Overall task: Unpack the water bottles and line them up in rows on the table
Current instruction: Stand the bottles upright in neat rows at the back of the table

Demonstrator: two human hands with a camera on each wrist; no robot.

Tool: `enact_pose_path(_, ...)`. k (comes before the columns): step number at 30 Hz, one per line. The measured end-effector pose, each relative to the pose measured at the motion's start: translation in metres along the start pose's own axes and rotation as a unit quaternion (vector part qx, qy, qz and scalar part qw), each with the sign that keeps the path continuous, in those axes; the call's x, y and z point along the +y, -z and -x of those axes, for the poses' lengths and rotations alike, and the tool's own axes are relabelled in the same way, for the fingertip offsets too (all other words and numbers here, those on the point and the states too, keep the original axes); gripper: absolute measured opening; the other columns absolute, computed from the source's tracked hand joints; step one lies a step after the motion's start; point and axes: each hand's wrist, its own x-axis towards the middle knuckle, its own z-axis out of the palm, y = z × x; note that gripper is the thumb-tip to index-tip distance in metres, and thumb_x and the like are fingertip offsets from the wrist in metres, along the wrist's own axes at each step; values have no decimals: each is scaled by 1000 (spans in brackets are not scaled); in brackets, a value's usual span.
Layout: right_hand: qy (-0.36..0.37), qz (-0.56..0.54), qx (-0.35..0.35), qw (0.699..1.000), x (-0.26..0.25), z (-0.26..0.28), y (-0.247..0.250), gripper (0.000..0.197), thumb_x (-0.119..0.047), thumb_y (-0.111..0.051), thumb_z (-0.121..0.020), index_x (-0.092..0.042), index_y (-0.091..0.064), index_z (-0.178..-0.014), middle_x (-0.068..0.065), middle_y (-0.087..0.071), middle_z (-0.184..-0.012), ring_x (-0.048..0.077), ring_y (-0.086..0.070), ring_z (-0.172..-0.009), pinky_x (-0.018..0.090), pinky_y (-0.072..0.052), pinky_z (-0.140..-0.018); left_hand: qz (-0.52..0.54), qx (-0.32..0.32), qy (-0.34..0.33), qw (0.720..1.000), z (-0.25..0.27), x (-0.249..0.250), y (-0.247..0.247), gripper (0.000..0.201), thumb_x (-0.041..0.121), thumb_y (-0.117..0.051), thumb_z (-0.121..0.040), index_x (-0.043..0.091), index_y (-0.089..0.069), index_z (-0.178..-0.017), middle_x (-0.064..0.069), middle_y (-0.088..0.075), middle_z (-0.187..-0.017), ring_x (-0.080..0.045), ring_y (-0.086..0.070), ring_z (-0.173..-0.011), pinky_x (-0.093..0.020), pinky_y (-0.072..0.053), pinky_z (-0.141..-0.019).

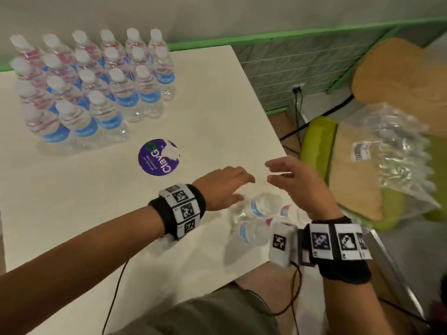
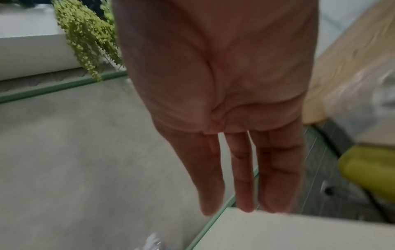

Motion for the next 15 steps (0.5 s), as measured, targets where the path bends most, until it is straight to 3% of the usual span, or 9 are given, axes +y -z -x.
enact_pose_path(2, -48, 66, 26, 996, 24, 9, 24, 30, -12, -68, -83, -25, -65, -110, -2, -60, -111, 16, -57, -98, 22, -40, -70, 12, -35, -21, 999, -14, 22, -13, 60, 34, -53, -92, 26, -25, -144, -3, -32, -146, -24, -36, -130, -40, -37, -103)
enact_pose_path(4, -94, 110, 37, 989, 48, 16, 41, 32, -14, -70, -80, -26, -65, -109, 0, -59, -116, 15, -54, -105, 26, -38, -80, 19, -65, -23, 997, -24, 34, -21, 66, 34, -54, -92, 31, -16, -147, -1, -21, -154, -21, -25, -138, -38, -32, -106)
enact_pose_path(6, -140, 122, 21, 982, 70, 19, 46, 29, -17, -73, -78, -27, -66, -104, 1, -59, -117, 17, -55, -105, 32, -42, -86, 13, -91, -25, 995, -33, 39, -26, 68, 31, -54, -92, 36, -14, -147, 1, -15, -156, -19, -19, -141, -38, -30, -107)
enact_pose_path(8, -184, 115, 1, 976, 84, 19, 42, 27, -16, -74, -77, -21, -66, -101, 3, -59, -105, 18, -56, -93, 35, -46, -84, 10, -107, -31, 994, -39, 40, -27, 64, 27, -55, -92, 35, -21, -145, 1, -17, -156, -18, -21, -140, -36, -29, -107)
enact_pose_path(11, -202, 90, 12, 975, 94, 16, 35, 22, -10, -74, -76, -13, -66, -96, 4, -58, -89, 18, -59, -67, 33, -51, -71, 47, -95, -32, 994, -46, 40, -28, 45, 14, -51, -92, 27, -40, -134, 1, -39, -142, -19, -46, -123, -32, -38, -96)
enact_pose_path(13, -191, 99, 35, 976, 96, 9, 36, 18, -9, -73, -75, -11, -68, -91, 7, -64, -87, 20, -61, -63, 35, -53, -72, 77, -73, -14, 994, -47, 37, -26, 39, 3, -45, -90, 25, -46, -123, 1, -50, -125, -15, -57, -101, -30, -44, -86)
enact_pose_path(15, -169, 125, 51, 976, 91, 0, 39, 14, -9, -72, -73, -13, -70, -86, 11, -69, -87, 22, -63, -67, 34, -52, -71, 104, -50, 9, 993, -45, 28, -21, 36, 0, -44, -88, 23, -48, -115, -1, -55, -115, -14, -56, -91, -30, -44, -82)
